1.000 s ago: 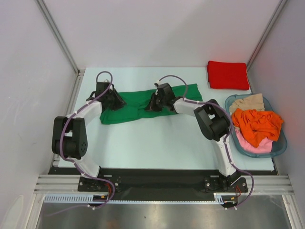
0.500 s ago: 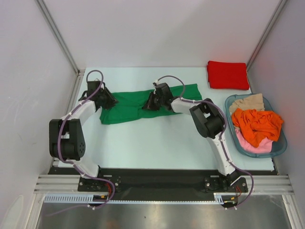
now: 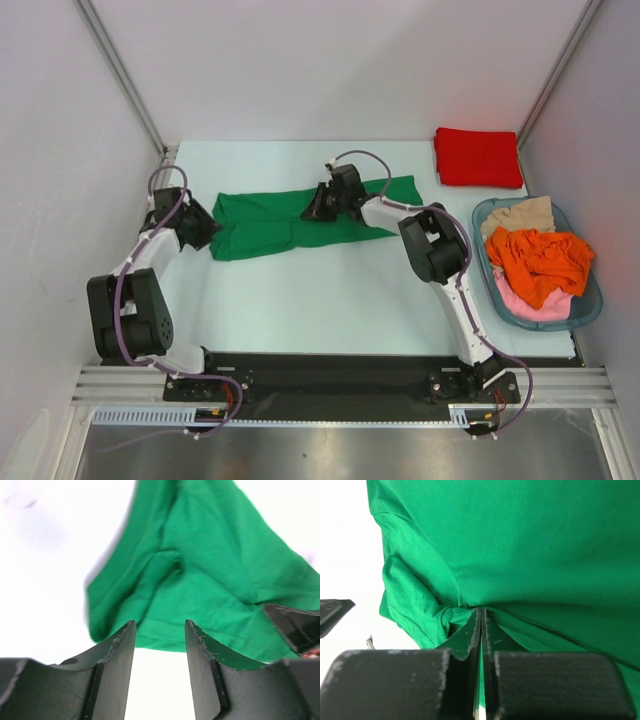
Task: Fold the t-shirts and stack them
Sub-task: Fold the tshirt
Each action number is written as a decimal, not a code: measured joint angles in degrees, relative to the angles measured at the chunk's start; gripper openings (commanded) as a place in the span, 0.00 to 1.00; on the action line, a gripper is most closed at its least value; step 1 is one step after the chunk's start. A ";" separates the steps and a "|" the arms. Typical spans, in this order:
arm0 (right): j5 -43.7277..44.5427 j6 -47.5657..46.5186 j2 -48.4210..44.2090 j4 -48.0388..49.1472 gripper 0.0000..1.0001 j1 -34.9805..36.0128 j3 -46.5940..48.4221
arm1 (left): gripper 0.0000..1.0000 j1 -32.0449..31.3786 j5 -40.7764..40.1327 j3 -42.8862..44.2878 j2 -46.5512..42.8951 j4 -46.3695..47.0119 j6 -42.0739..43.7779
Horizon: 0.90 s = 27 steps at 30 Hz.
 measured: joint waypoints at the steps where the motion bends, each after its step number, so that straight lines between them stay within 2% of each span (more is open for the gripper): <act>1: -0.46 -0.13 0.00 -0.33 0.07 -0.17 0.17 | 0.46 0.59 0.26 -0.48 0.04 -0.20 -0.02; 2: -1.18 -0.37 0.00 -0.57 0.15 -0.37 0.22 | 0.45 0.83 0.76 -0.74 0.17 -0.33 -0.02; 5: -2.69 -1.64 -0.11 -1.81 0.26 -0.83 0.15 | 0.39 0.87 2.89 -1.38 1.57 0.07 -0.11; 11: -6.93 -3.80 -2.14 -5.33 0.31 -0.35 -0.76 | 0.36 0.87 4.55 -2.51 4.20 0.20 -0.15; 19: -9.77 -4.11 -3.50 -4.94 0.33 2.93 -1.70 | 0.38 0.87 4.76 -2.54 6.86 2.80 -0.35; 27: -11.13 -4.31 -3.50 -4.87 0.40 3.52 -1.73 | 0.38 0.76 5.42 -3.04 10.19 5.40 -0.70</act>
